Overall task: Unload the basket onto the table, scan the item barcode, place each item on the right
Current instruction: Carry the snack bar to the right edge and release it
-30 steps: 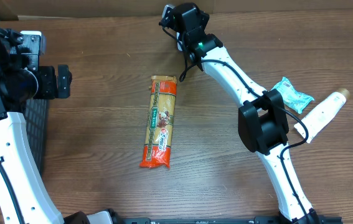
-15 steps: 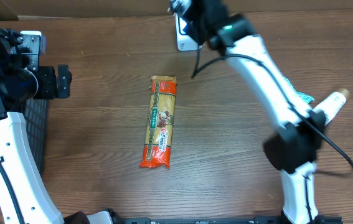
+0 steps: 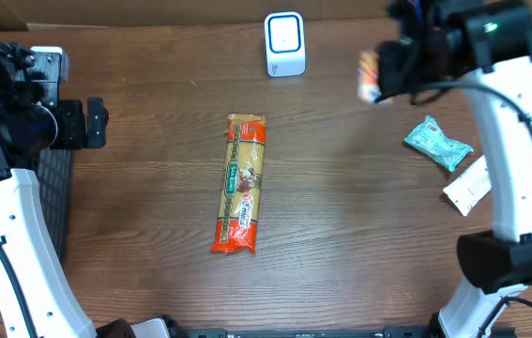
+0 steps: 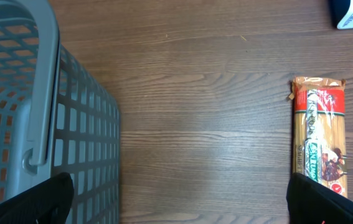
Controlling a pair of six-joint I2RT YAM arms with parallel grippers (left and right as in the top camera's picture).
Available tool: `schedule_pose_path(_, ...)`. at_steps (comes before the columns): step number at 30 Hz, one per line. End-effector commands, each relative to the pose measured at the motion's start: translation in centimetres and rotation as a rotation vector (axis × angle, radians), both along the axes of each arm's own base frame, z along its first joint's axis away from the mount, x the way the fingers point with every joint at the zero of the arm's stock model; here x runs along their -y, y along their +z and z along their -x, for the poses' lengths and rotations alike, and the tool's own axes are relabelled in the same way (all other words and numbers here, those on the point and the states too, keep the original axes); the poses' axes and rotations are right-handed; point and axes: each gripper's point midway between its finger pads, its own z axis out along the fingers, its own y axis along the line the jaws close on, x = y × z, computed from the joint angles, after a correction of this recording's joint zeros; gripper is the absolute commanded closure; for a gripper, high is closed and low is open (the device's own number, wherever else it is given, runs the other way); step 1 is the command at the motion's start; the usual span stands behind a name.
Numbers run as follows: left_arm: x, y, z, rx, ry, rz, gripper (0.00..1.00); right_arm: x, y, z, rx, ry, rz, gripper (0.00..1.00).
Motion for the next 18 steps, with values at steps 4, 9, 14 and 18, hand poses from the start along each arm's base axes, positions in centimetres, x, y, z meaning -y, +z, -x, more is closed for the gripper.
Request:
schedule_pose_path(4,-0.3,-0.2,-0.1,-0.006,-0.003,-0.01,0.0,6.5,-9.8,2.0,-0.328,-0.289,0.059,0.96)
schedule_pose_path(9,-0.3,-0.2,-0.1,-0.006,-0.003,-0.01,0.0,9.9,-16.9,4.3,-0.469,-0.378,0.067,0.96)
schedule_pose_path(14,-0.3,-0.2,-0.1,-0.006,-0.003,-0.01,0.0,13.4,-21.2,6.7,-0.545,-0.487,0.086,0.96)
schedule_pose_path(18,-0.3,-0.2,-0.1,-0.006,-0.003,-0.01,0.0,14.7,-22.0,7.5,-0.569,-0.528,0.077,0.81)
